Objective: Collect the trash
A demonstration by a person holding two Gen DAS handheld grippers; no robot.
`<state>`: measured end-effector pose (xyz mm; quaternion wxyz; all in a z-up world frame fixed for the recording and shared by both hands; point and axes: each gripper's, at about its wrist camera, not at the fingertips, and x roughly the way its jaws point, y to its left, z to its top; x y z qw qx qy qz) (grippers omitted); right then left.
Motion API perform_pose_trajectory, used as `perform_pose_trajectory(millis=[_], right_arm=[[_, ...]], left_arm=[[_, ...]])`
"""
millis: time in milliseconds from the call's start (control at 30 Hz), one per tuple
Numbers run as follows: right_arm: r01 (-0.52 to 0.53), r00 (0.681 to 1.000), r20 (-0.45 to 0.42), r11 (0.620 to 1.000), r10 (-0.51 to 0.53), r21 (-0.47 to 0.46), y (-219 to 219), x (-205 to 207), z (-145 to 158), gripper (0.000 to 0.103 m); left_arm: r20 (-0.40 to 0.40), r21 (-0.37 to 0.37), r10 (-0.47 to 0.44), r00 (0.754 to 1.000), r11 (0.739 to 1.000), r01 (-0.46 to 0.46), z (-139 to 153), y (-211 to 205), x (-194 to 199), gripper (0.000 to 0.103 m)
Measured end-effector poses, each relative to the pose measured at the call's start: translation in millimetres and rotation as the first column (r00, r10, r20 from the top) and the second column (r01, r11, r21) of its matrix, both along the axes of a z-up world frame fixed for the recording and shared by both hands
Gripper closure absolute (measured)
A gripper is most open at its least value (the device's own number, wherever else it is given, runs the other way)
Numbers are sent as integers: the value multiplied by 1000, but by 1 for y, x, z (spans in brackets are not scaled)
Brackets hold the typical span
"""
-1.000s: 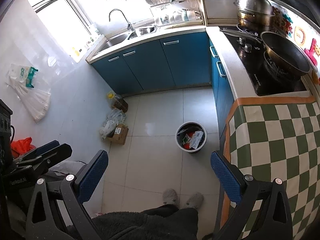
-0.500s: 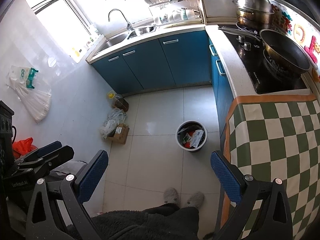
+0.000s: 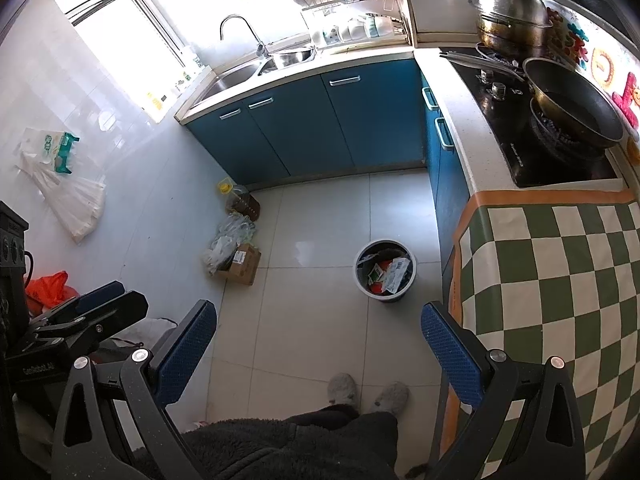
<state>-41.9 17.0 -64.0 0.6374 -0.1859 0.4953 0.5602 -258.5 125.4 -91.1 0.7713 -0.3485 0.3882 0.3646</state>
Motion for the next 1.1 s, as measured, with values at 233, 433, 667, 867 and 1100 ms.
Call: perform_pose_trajectory(millis=[233,433,667,867,1100], right_arm=[[1,1000,-2,1000,-1,-3,1,2,0,0],[3,1000,-2,1000,-3,-2,1,2,0,0],[1,1000,-4,1000,-1,-2,1,3,-1,0],[2,1000,-7,1000,-2,-3,2,3,-2,0],[0,1000,-8,1000,0,-2,1,4,-2,0]], left_arm=[[1,1,0,1000,1000,0,0,0,0,0],[0,1,-1,1000,1000,1,0,1,0,0],[-1,4,0,1000,1000,0,1,0,-1,0],[-1,3,2,1000,1000,-2,1,0,-1,0],[-1,2,5,1000,1000,-5,1,-2,0,0]])
